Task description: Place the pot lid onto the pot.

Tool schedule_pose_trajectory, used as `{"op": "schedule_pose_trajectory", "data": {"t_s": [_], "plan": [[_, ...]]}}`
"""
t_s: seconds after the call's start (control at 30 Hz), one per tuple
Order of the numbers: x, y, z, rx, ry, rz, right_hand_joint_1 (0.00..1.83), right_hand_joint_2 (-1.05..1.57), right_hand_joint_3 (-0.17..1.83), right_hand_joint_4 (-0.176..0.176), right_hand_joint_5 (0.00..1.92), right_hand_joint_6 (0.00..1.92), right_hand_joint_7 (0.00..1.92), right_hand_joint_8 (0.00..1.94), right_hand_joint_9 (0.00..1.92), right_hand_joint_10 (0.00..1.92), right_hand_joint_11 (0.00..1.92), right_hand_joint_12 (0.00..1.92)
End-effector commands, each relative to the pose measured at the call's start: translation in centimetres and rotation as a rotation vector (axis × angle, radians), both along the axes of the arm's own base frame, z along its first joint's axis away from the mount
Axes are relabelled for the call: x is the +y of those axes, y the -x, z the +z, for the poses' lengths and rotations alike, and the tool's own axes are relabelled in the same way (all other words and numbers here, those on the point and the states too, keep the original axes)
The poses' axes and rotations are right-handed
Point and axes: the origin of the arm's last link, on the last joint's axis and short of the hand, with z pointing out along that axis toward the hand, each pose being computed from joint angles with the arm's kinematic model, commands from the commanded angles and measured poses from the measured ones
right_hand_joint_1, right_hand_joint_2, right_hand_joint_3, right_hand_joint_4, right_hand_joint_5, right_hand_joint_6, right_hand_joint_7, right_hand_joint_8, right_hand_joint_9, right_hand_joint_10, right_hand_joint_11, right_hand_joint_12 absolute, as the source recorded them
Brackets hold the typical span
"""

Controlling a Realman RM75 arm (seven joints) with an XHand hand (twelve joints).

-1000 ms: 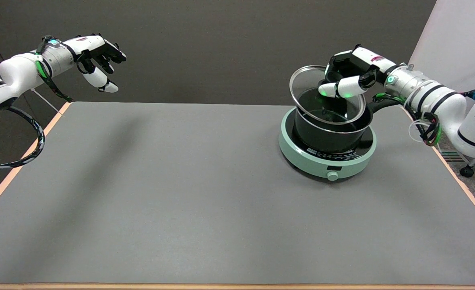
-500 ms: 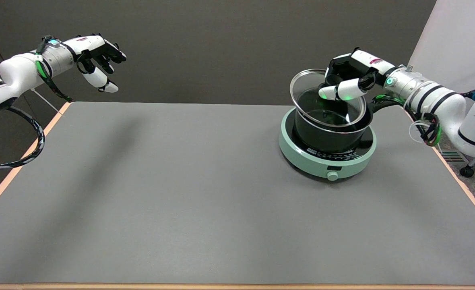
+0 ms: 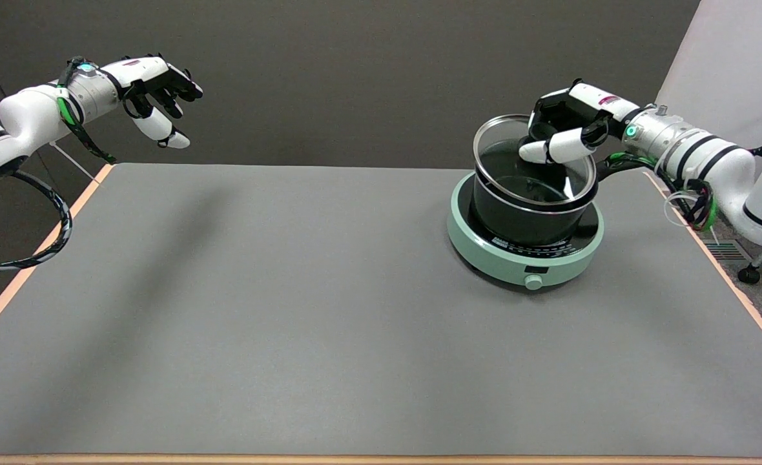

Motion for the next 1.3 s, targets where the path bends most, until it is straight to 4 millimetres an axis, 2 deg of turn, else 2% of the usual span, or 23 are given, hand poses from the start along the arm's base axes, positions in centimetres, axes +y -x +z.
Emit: {"op": "schedule_pose_trajectory", "data": {"t_s": [0.03,0.73,0.77,0.8,0.83,0.87,0.97,1.03,1.1,1.13,1.17,1.3], "plan": [[0.2,0.7,0.3,0.013,-0.014,-0.028,1.19,0.96,0.71,-0.176,0.58,1.55,0.83,1.70,0.87,1.92,0.81,1.92],[0.2,0.5,0.2,0.020,-0.023,-0.025,1.19,0.93,0.76,-0.176,0.59,1.57,0.84,1.71,0.88,1.92,0.80,1.92],[0.3,0.5,-0.6,0.020,-0.048,-0.033,1.19,0.92,0.78,-0.176,0.59,1.58,0.84,1.71,0.87,1.92,0.80,1.92],[1.5,1.4,-5.1,-0.013,-0.180,-0.101,1.19,0.92,0.79,-0.176,0.59,1.58,0.84,1.71,0.87,1.92,0.79,1.92],[0.1,0.1,0.2,0.037,-0.030,-0.014,1.19,0.93,0.78,-0.176,0.59,1.58,0.84,1.71,0.87,1.92,0.78,1.92],[0.1,0.0,0.2,0.039,-0.031,-0.013,1.19,0.93,0.76,-0.176,0.59,1.57,0.84,1.71,0.86,1.92,0.76,1.92],[0.0,-0.3,0.0,0.048,-0.043,-0.005,1.19,1.16,0.27,-0.176,0.59,1.39,0.79,1.62,0.76,1.92,0.69,1.92],[0.0,-0.5,0.0,0.047,-0.047,0.000,1.19,1.21,0.15,-0.176,0.61,1.31,0.78,1.61,0.76,1.90,0.59,1.92],[0.0,-0.5,0.0,0.048,-0.048,0.001,1.19,1.17,0.23,-0.176,0.61,1.30,0.78,1.62,0.75,1.91,0.59,1.92],[0.0,-0.5,0.0,0.050,-0.049,0.001,1.21,1.14,0.28,-0.170,0.61,1.23,0.78,1.60,0.74,1.89,0.59,1.92],[0.0,-0.5,0.0,0.052,-0.052,0.001,1.33,0.90,0.66,-0.143,0.65,0.89,0.79,1.49,0.72,1.86,0.56,1.92],[-0.1,-0.6,0.0,0.090,-0.067,0.002,1.32,0.98,0.55,-0.147,0.64,0.75,0.74,1.52,0.68,1.81,0.47,1.92]]}}
